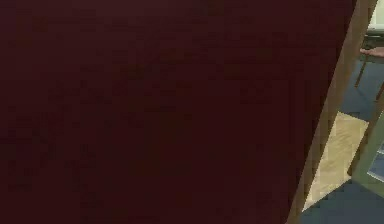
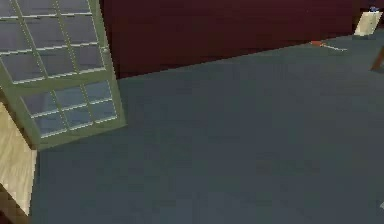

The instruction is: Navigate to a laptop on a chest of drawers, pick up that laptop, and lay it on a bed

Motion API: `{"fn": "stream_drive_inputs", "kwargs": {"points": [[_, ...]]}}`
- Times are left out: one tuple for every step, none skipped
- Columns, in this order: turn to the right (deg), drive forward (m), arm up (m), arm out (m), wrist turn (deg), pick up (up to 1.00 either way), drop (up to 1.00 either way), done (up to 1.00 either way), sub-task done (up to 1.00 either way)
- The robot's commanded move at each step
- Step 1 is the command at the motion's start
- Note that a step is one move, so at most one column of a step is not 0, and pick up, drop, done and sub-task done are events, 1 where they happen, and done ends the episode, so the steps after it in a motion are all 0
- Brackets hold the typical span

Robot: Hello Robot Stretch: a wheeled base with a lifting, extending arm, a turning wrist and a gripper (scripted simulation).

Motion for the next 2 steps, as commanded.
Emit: {"fn": "stream_drive_inputs", "kwargs": {"points": [[45.0, 0.00, 0.00, 0.00, 0.0, 0.00, 0.00, 0.00, 0.00], [39.0, 0.00, 0.00, 0.00, 0.0, 0.00, 0.00, 0.00, 0.00]]}}
